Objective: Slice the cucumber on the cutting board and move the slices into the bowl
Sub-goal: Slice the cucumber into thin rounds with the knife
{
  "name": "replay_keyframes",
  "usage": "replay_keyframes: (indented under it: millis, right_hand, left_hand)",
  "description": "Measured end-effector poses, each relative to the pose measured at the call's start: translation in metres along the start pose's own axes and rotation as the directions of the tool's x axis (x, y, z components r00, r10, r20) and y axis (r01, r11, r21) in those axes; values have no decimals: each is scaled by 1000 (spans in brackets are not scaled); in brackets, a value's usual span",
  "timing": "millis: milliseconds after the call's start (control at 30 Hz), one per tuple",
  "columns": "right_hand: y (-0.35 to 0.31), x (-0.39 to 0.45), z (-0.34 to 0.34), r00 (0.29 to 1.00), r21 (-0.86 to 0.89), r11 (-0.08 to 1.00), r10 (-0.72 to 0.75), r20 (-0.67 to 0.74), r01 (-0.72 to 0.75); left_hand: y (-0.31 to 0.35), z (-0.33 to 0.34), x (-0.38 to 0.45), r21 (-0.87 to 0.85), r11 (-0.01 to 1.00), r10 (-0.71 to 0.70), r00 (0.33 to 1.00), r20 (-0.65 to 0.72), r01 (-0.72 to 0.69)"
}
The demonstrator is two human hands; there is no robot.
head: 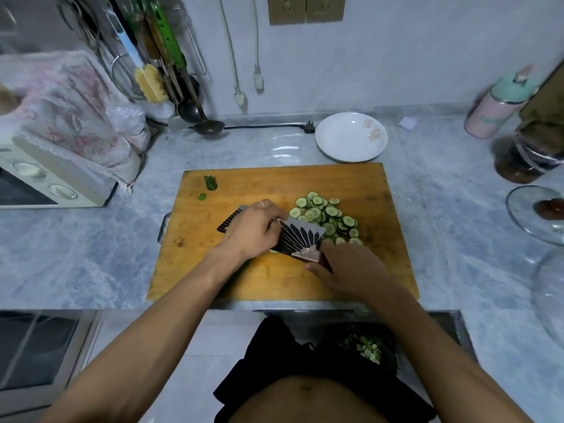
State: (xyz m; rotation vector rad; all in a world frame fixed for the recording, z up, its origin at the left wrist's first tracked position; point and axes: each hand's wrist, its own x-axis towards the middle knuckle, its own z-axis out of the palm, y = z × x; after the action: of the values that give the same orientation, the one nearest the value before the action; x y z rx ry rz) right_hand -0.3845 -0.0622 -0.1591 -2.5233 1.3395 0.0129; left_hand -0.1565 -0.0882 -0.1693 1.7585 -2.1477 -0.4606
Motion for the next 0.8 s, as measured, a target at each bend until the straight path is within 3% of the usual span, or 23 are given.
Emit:
replay_keyframes:
  millis: [167, 267, 333, 400, 467, 567, 667, 800]
  right_hand:
    - [7, -6, 2, 999, 2, 1000, 31, -40, -31]
    - [9, -7, 9, 995, 100, 990, 98, -10, -97]
    - [9, -8, 11, 986, 284, 944, 164, 37, -168]
    - [7, -9, 12, 974, 435, 873, 214, 68, -222]
    - [1, -9, 12, 968, 509, 825, 241, 73, -244]
    - [-9, -7, 13, 970, 590, 775, 234, 61, -224]
    - [-19, -6, 13, 986, 603, 783, 160, 46, -155]
    - [-36, 1, 16, 994, 578, 810, 40, 103, -93]
  left_hand:
    - [2, 0, -2, -64, 998, 8, 993, 122, -1]
    - [4, -7, -17, -187, 982, -52, 988, -148, 24]
    - [4, -10, -36, -271, 962, -133, 908, -397, 22]
    - [-3, -6, -58, -309, 950, -221, 801, -556, 47]
    - [-20, 5, -78, -316, 938, -298, 792, -534, 139]
    - [-54, 32, -100, -208, 924, -374, 875, -307, 321]
    - [-62, 46, -108, -204, 928, -355, 904, -237, 311]
    - [-53, 58, -114, -177, 954, -288, 903, -320, 241]
